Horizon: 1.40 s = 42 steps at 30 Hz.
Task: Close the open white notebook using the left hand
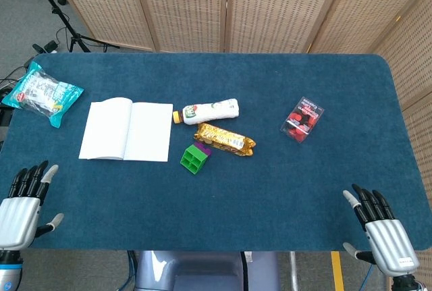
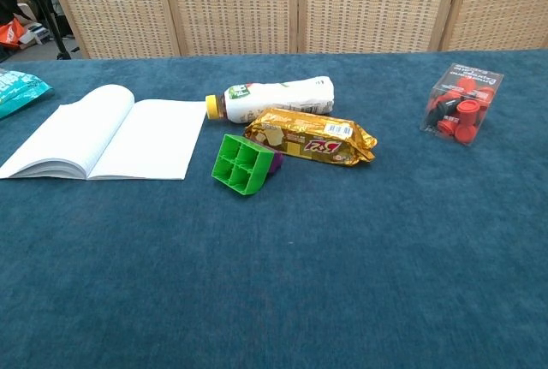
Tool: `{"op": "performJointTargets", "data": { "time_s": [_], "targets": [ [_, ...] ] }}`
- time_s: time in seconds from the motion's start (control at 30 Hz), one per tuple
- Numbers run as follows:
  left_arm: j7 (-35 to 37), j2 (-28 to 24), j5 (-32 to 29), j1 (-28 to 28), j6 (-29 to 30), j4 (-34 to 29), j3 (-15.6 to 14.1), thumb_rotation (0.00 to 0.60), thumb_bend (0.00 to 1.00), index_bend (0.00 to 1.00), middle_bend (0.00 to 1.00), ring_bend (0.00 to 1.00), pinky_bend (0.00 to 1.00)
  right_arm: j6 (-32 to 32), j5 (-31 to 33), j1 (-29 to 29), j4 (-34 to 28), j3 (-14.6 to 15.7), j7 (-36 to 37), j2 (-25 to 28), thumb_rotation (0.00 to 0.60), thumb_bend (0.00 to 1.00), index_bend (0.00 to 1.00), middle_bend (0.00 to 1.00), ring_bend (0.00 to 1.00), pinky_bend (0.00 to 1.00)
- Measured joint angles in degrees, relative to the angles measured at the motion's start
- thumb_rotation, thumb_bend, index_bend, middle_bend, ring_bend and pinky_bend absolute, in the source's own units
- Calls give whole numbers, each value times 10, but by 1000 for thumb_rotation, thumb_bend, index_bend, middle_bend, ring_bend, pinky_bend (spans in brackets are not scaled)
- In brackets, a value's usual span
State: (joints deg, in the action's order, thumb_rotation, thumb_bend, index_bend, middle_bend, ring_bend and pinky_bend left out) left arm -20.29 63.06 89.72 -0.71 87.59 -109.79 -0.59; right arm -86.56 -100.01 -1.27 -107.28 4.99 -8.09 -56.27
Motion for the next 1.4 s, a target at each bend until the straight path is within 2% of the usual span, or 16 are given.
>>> {"op": "performJointTargets", "data": {
  "time_s": [0.43, 0.63, 0.77, 1.07, 1.4],
  "targets": [
    [9, 4, -13, -6, -8, 8, 6, 600, 162, 0, 0, 0, 0, -1, 3, 0, -1, -2, -4, -2, 600, 40, 0, 0, 0, 0],
    [13, 17, -36, -19, -31, 29, 15, 600, 70, 0, 0, 0, 0, -3, 3, 0, 1, -3, 0, -1, 600, 42, 0, 0, 0, 0],
    [13, 31, -54, -31, -43, 53, 29, 600, 28, 0, 0, 0, 0, -6, -1, -1, 0, -2, 3, 0, 600, 41, 0, 0, 0, 0],
    [12, 71, -81, -73, -65, 126, 71, 600, 28, 0, 0, 0, 0, -16, -10, -4, 0, 0, 13, 4, 600, 42, 0, 0, 0, 0],
    [11, 115, -111, -124, -118, 203, 97, 600, 29, 0, 0, 0, 0, -15, -12, -3, 1, 1, 18, 6, 600, 41, 0, 0, 0, 0]
  ]
}}
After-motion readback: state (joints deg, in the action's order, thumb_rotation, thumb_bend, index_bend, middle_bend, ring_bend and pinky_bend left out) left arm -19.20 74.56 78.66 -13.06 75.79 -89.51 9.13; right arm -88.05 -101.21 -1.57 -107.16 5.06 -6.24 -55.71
